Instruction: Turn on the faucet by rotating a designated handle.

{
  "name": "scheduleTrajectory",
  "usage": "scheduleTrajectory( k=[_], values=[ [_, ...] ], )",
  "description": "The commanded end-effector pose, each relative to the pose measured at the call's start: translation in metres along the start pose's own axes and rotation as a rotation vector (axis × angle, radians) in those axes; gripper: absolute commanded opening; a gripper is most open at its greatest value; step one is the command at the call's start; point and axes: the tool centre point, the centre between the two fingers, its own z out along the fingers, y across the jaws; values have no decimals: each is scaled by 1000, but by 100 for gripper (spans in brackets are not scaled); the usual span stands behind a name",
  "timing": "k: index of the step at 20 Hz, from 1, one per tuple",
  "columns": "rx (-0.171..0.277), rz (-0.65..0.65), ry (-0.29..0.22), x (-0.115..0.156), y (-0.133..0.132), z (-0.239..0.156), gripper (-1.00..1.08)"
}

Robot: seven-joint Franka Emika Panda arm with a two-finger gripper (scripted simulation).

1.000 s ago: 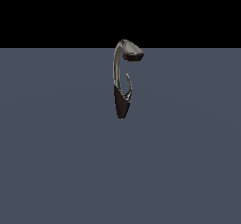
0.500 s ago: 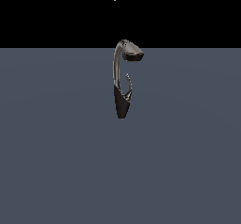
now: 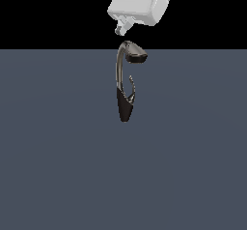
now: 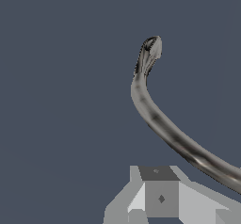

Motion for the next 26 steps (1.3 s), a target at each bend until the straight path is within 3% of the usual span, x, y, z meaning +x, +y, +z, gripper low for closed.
scheduleTrajectory(
  k=[1,14,26],
  values=[
    [18,62,-26,21,-4,12,-100],
    [88,347,-146,116,-10,75,-100],
    [108,440,-185,145,-7,99,-100]
  ],
)
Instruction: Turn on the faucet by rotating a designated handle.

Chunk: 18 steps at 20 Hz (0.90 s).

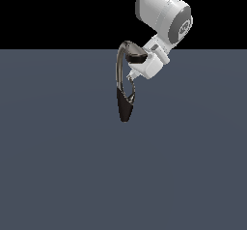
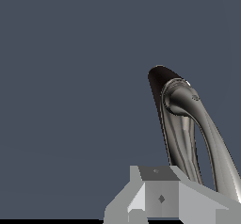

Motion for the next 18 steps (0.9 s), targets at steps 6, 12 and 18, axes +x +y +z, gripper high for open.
scheduleTrajectory(
  k=[6,12,18],
  values=[
    [1,3,-1,-1,4,0,-100],
    [1,3,-1,-5,18,1,-100],
    [1,3,-1,-10,32,1,-100]
  ],
)
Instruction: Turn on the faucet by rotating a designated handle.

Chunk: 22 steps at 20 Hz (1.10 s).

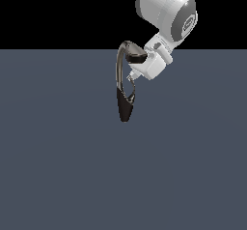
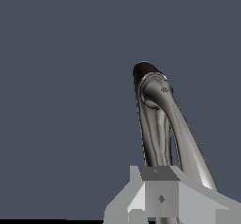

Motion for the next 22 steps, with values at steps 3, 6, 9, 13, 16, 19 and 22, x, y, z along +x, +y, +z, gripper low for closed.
scheduleTrajectory(
  k=[3,6,9,13,16,19,22],
  values=[
    [-5,-1,-4,-6,13,0,-100],
    [-5,-1,-4,-8,18,0,-100],
    [4,2,2,0,20,-1,-100],
    [2,1,0,4,35,-1,-100],
    [-1,1,-1,8,45,-1,-100],
    [-3,0,-2,11,57,0,-100],
    [-5,-1,-4,15,68,0,-100]
  ],
)
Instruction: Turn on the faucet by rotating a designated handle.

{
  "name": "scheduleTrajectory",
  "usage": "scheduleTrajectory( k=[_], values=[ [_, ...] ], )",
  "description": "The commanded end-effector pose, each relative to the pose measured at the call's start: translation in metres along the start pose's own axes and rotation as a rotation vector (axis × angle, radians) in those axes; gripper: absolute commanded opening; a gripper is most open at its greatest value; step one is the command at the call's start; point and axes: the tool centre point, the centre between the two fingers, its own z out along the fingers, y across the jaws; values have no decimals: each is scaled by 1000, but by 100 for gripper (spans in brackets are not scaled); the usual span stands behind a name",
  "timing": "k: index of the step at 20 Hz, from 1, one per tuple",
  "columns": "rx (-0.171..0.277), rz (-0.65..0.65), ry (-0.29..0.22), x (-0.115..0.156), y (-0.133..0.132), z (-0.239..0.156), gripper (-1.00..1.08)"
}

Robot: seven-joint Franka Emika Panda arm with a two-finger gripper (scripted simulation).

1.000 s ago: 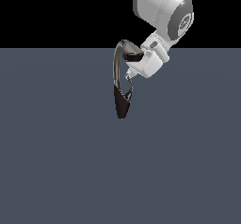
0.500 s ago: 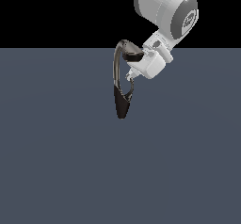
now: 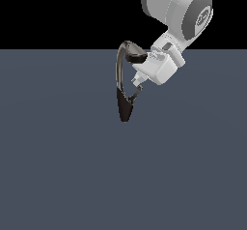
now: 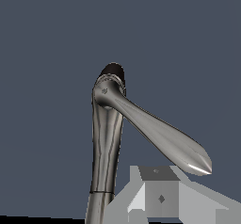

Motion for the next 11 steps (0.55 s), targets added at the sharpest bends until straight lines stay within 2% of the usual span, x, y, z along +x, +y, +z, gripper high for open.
scheduleTrajectory(
  k=[1,2,10,11],
  values=[
    [-10,24,-5,13,16,2,-100],
    [-2,2,-1,2,4,0,-100],
    [-10,22,-5,58,31,2,-100],
    [-10,22,-5,58,31,2,-100]
  ],
)
